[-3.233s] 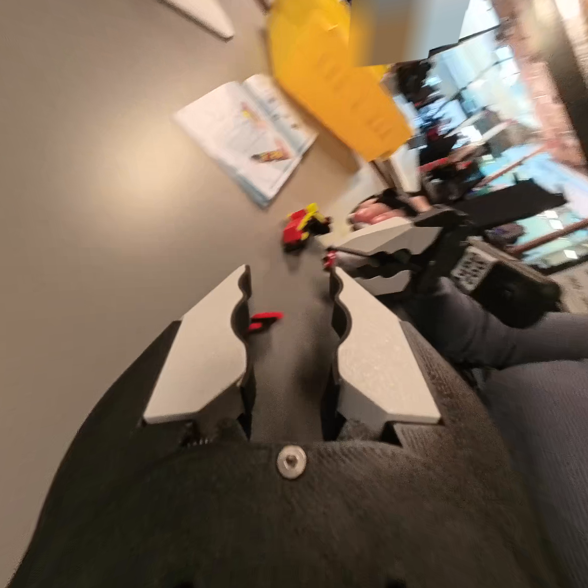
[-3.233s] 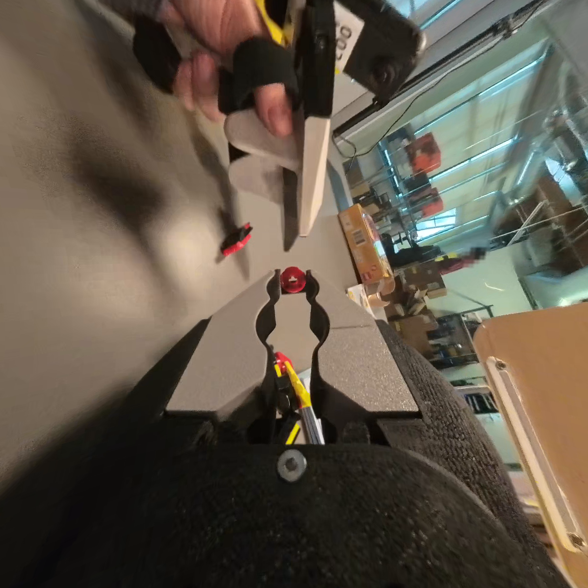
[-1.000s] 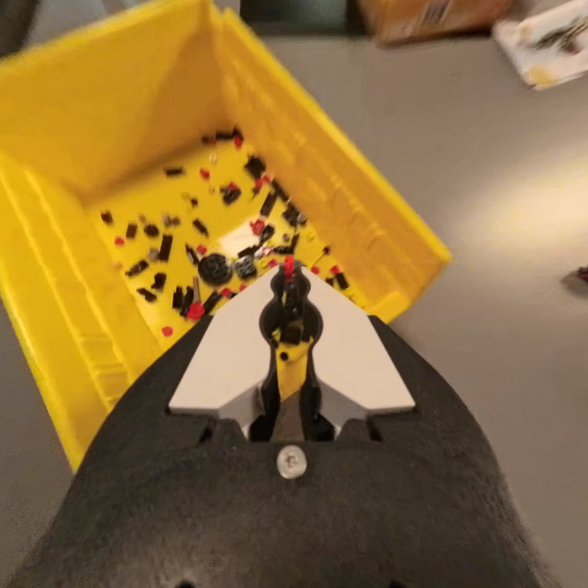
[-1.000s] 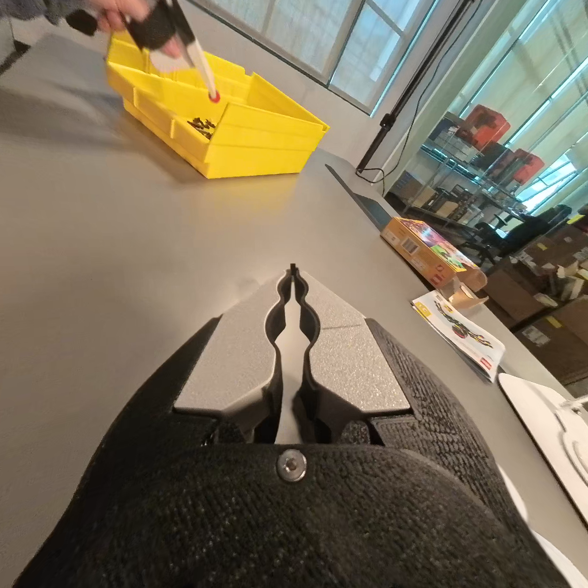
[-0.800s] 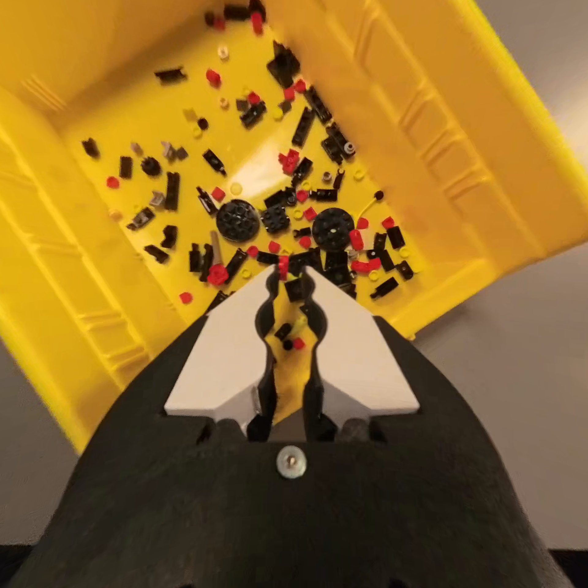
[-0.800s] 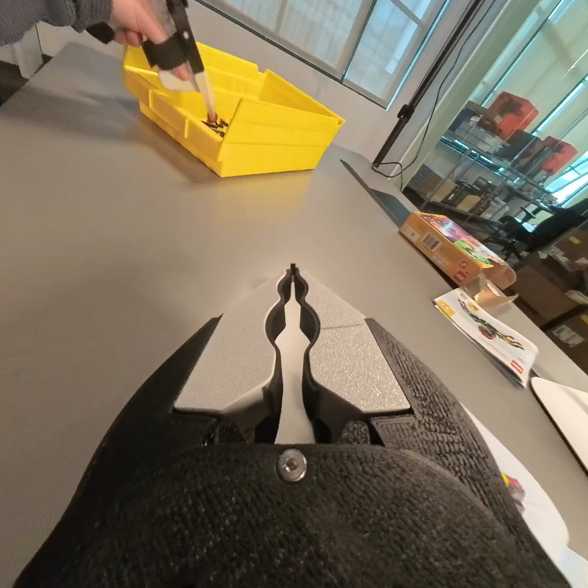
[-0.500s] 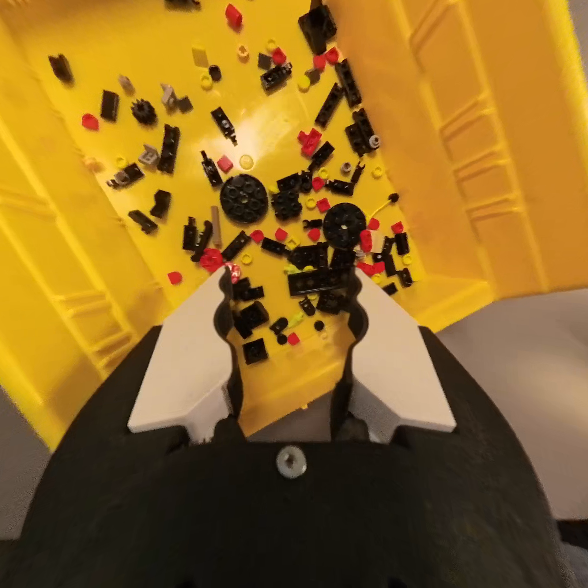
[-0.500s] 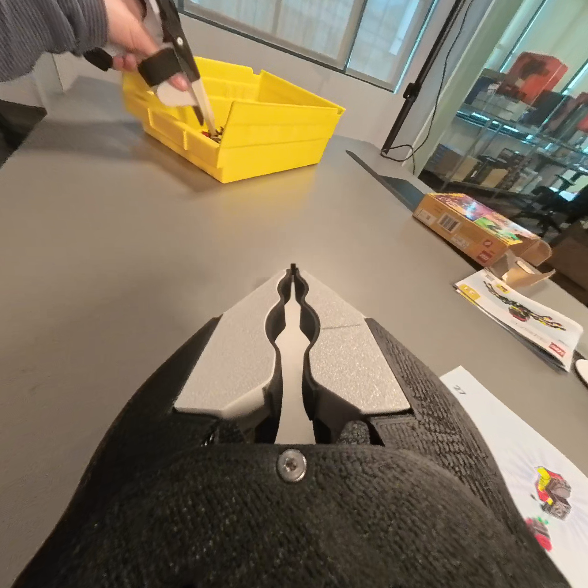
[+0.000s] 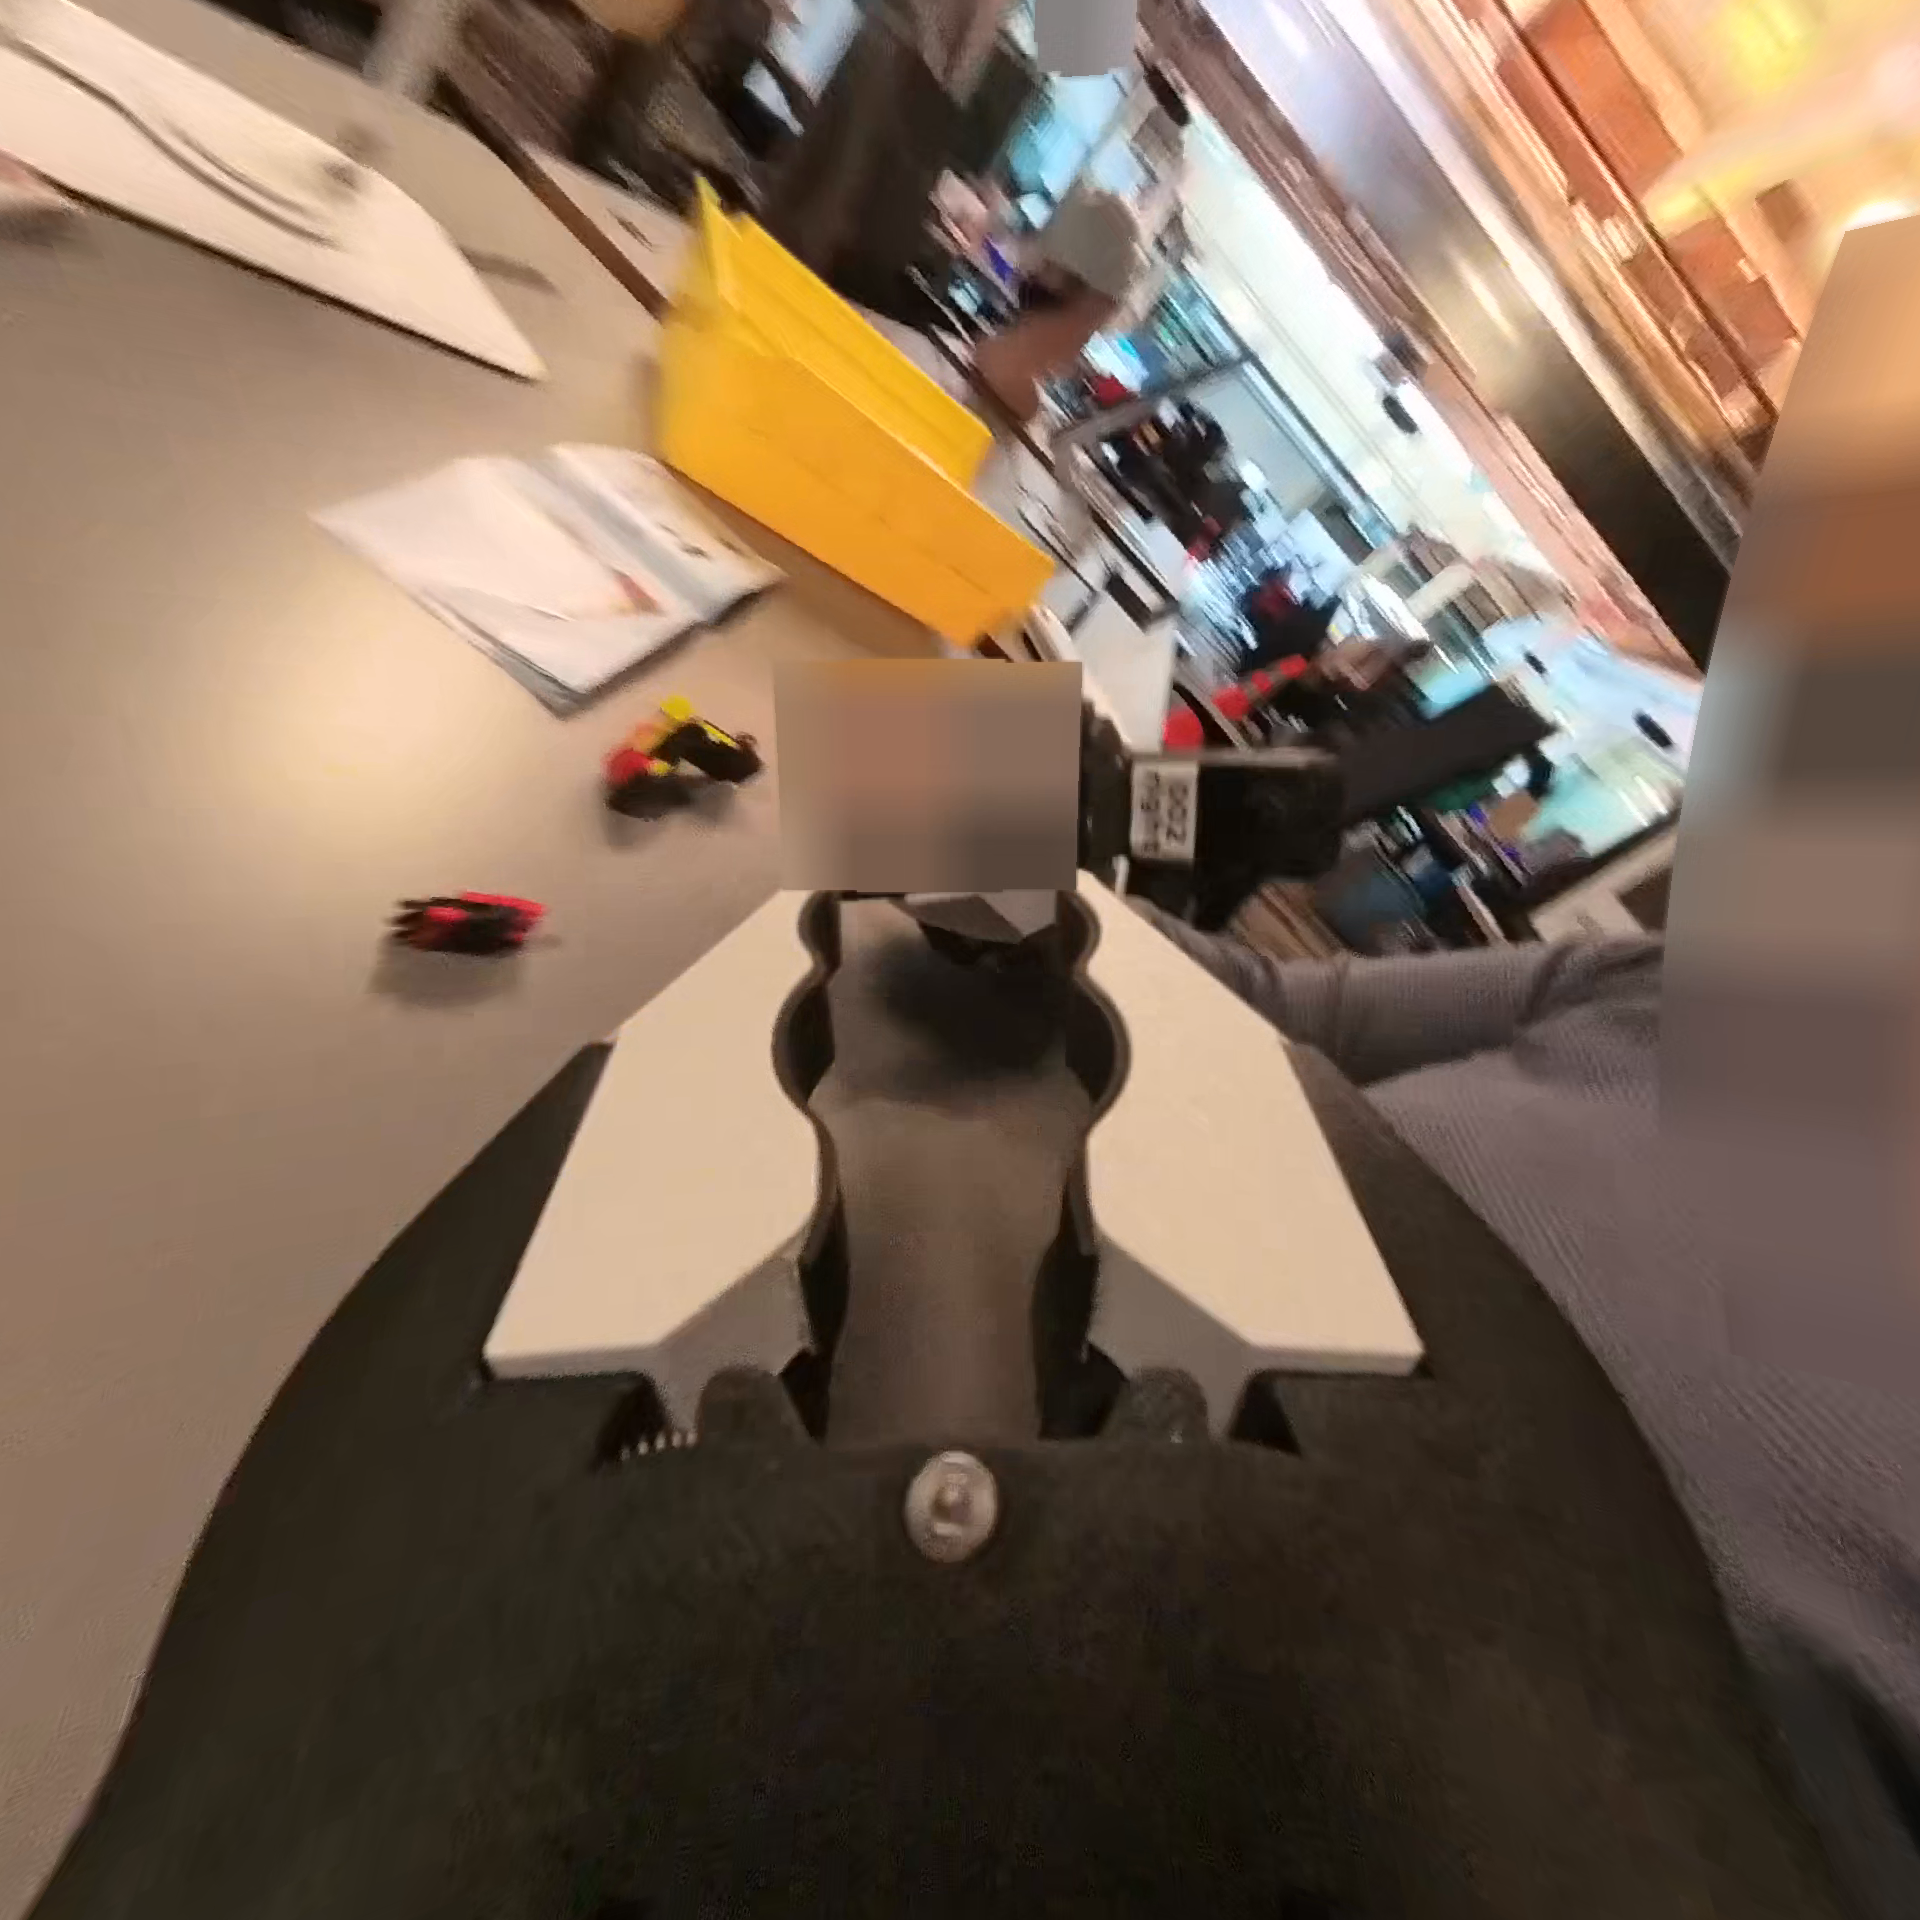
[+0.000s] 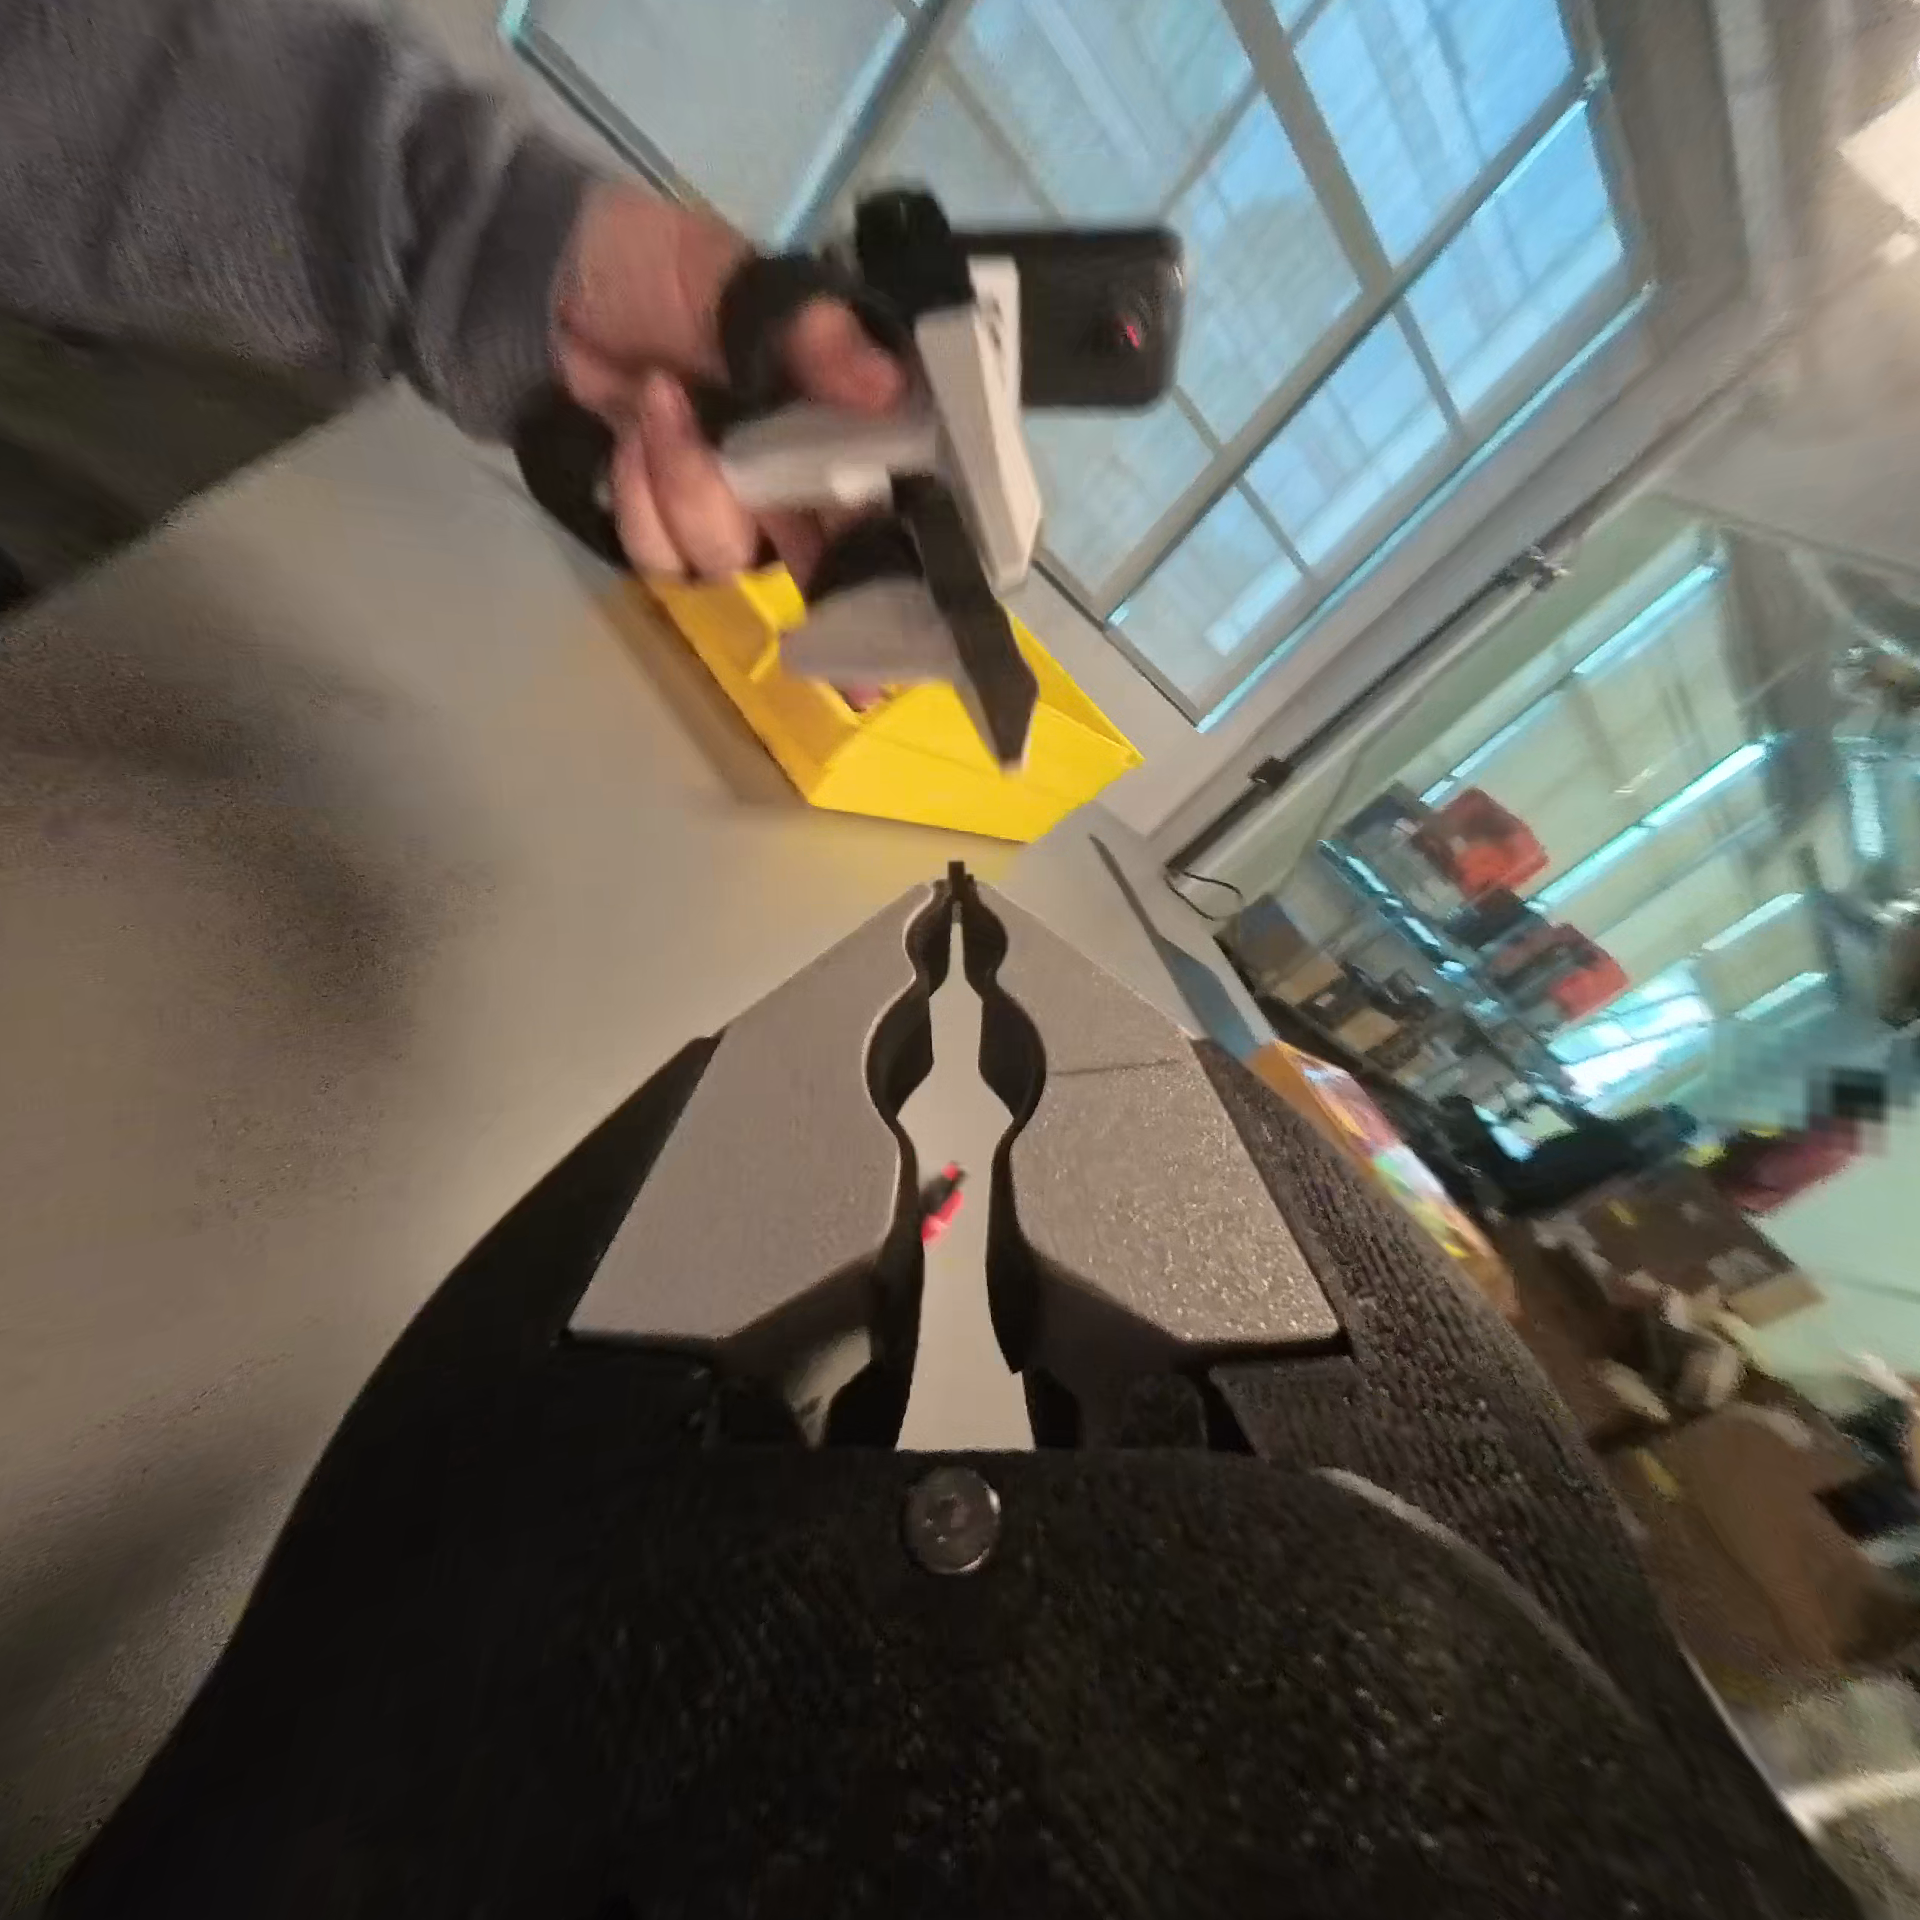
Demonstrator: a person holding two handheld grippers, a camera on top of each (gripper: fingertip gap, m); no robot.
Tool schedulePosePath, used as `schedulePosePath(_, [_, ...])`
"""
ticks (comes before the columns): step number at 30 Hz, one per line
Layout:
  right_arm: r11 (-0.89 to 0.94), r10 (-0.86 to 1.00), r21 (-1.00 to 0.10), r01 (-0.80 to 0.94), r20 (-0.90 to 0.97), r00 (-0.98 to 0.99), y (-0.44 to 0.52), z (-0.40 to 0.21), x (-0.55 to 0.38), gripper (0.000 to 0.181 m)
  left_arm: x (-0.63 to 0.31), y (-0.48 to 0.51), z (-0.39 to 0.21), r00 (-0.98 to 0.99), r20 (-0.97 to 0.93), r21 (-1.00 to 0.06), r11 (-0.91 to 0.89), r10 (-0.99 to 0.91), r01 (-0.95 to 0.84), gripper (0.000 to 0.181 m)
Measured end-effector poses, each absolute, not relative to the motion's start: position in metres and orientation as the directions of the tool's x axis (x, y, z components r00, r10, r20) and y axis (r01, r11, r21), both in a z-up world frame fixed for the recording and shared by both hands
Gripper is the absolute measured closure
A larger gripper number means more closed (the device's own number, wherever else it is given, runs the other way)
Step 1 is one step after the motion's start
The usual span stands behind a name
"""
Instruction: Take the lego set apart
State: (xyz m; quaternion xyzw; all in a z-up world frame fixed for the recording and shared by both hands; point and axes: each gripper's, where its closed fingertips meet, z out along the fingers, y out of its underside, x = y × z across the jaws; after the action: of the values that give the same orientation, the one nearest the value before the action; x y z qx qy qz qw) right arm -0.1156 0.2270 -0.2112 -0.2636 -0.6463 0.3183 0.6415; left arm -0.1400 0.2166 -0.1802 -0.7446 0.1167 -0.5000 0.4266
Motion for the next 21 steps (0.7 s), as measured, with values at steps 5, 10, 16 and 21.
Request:
schedulePosePath(5, [0.425, 0.873, -0.883, -0.201, 0.458, -0.167, 0.211, -0.194, -0.108, 0.181, -0.113, 0.219, -0.185, 0.197, 0.744, -0.667, -0.696, -0.638, 0.266, 0.137])
schedulePosePath(10, [0.345, 0.888, -0.905, -0.249, 0.400, -0.225, 0.206, -0.184, -0.101, 0.181, -0.097, 0.204, -0.176, -0.085, 0.797, -0.563, -0.786, -0.598, 0.256, 0.126])
schedulePosePath(16, [0.333, 0.880, -0.911, -0.245, 0.393, -0.268, 0.199, -0.185, -0.101, 0.181, -0.083, 0.194, -0.181, -0.165, 0.804, -0.540, -0.818, -0.571, 0.199, 0.160])
schedulePosePath(21, [0.323, 0.879, -0.916, -0.238, 0.384, -0.283, 0.200, -0.185, -0.099, 0.181, -0.089, 0.199, -0.183, -0.186, 0.805, -0.518, -0.820, -0.564, 0.244, 0.174])
